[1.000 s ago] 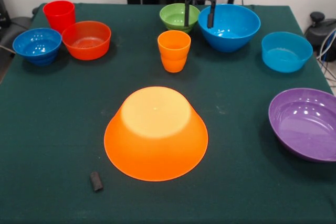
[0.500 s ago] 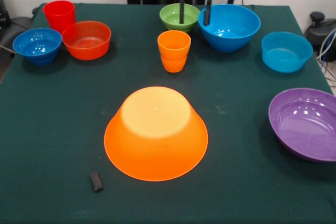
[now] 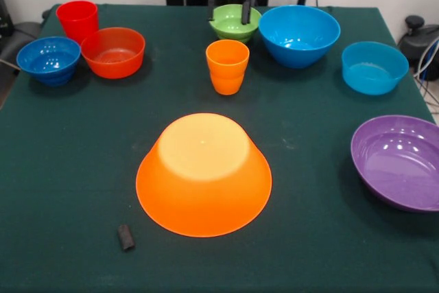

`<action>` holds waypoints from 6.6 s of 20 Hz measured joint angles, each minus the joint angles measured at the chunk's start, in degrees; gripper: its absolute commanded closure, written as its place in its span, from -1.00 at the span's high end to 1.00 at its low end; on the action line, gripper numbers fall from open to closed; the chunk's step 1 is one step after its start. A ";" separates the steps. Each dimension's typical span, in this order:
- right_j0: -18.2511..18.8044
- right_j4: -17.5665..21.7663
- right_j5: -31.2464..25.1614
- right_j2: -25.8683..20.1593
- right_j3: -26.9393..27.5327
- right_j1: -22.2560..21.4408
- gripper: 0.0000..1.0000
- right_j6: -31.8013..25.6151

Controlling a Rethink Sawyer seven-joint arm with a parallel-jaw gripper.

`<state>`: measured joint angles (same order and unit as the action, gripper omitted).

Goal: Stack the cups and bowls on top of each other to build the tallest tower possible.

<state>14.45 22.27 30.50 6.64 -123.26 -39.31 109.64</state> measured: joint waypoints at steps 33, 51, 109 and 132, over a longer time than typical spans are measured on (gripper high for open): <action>1.66 -1.58 -3.44 -4.34 0.80 1.88 1.00 0.00; -1.95 -1.63 4.24 0.15 0.91 11.26 1.00 0.00; 0.56 -2.96 -2.84 -4.64 7.19 10.46 1.00 0.00; 0.10 -3.05 -4.32 -3.83 10.38 15.62 -1.00 -0.01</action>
<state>14.55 19.22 26.18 2.81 -112.88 -23.69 109.63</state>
